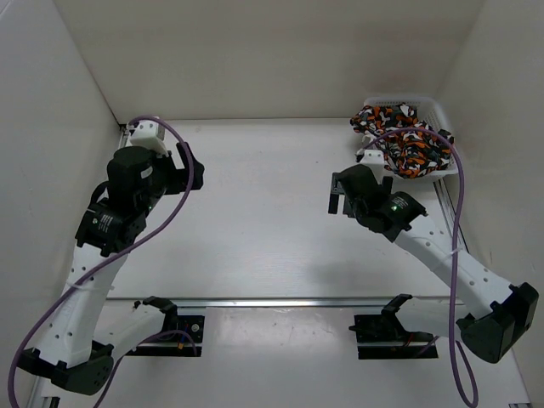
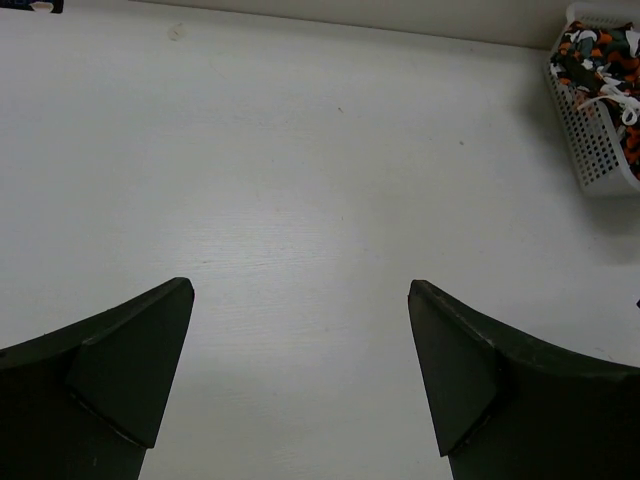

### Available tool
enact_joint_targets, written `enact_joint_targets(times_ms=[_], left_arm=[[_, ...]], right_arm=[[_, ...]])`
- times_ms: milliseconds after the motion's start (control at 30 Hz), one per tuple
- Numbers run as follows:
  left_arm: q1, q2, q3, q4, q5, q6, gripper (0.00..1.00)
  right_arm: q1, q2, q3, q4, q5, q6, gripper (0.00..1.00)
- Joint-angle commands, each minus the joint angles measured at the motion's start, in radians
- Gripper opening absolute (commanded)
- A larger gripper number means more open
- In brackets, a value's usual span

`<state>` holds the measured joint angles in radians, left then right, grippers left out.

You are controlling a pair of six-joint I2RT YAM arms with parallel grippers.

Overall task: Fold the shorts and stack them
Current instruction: Grab the shorts from the pile

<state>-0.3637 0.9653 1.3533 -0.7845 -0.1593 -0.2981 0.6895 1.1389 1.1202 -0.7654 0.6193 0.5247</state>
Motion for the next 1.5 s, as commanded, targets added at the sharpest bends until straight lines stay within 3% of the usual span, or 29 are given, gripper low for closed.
enact_joint_targets(times_ms=[0, 333, 400, 500, 633, 700, 833, 967, 1067, 1167, 1200, 1267, 1300, 1367, 1467], left_arm=[[-0.004, -0.046, -0.019, 0.008, -0.049, -0.012, 1.0], [-0.004, -0.013, -0.039, 0.008, -0.005, -0.05, 1.0], [-0.004, 0.01, -0.039, 0.008, 0.007, -0.05, 1.0], [-0.004, 0.03, -0.02, -0.002, 0.017, -0.05, 1.0], [-0.004, 0.039, -0.011, -0.002, 0.017, -0.05, 1.0], [-0.004, 0.039, -0.011, -0.002, 0.017, -0.05, 1.0], [-0.004, 0.058, -0.011, -0.013, -0.015, -0.05, 1.0], [-0.004, 0.067, -0.02, -0.022, -0.034, -0.05, 1.0], [0.005, 0.089, 0.006, -0.022, -0.034, -0.05, 1.0], [0.005, 0.113, 0.027, -0.022, -0.055, -0.05, 1.0], [0.005, 0.124, 0.027, -0.022, -0.055, -0.05, 1.0], [0.014, 0.133, 0.027, -0.032, -0.055, -0.05, 1.0], [0.014, 0.133, 0.027, -0.032, -0.055, -0.05, 1.0], [0.014, 0.144, 0.027, -0.032, -0.055, -0.05, 1.0], [0.014, 0.153, 0.036, -0.032, -0.055, -0.05, 1.0]], right_arm=[[0.005, -0.011, 0.055, -0.02, 0.033, 0.024, 1.0], [-0.03, -0.067, 0.066, -0.061, 0.086, 0.015, 1.0], [-0.096, -0.067, 0.09, -0.04, 0.051, -0.032, 1.0], [-0.273, -0.009, 0.133, 0.021, -0.146, -0.109, 1.0], [-0.559, 0.201, 0.31, 0.034, -0.45, -0.106, 1.0], [-0.68, 0.295, 0.395, -0.016, -0.507, -0.071, 1.0], [-0.703, 0.507, 0.579, -0.068, -0.344, -0.061, 0.97], [-0.729, 0.668, 0.781, -0.139, -0.349, -0.078, 0.97], [-0.729, 0.755, 0.813, -0.167, -0.33, -0.069, 0.87], [-0.729, 0.797, 0.8, -0.167, -0.329, -0.06, 0.66], [-0.729, 0.811, 0.791, -0.167, -0.314, -0.06, 0.47], [-0.729, 0.811, 0.791, -0.176, -0.291, -0.048, 0.29], [-0.729, 0.811, 0.791, -0.176, -0.279, -0.048, 0.12], [-0.729, 0.799, 0.803, -0.186, -0.27, -0.06, 0.0], [-0.729, 0.744, 0.861, -0.186, -0.27, -0.08, 0.0]])
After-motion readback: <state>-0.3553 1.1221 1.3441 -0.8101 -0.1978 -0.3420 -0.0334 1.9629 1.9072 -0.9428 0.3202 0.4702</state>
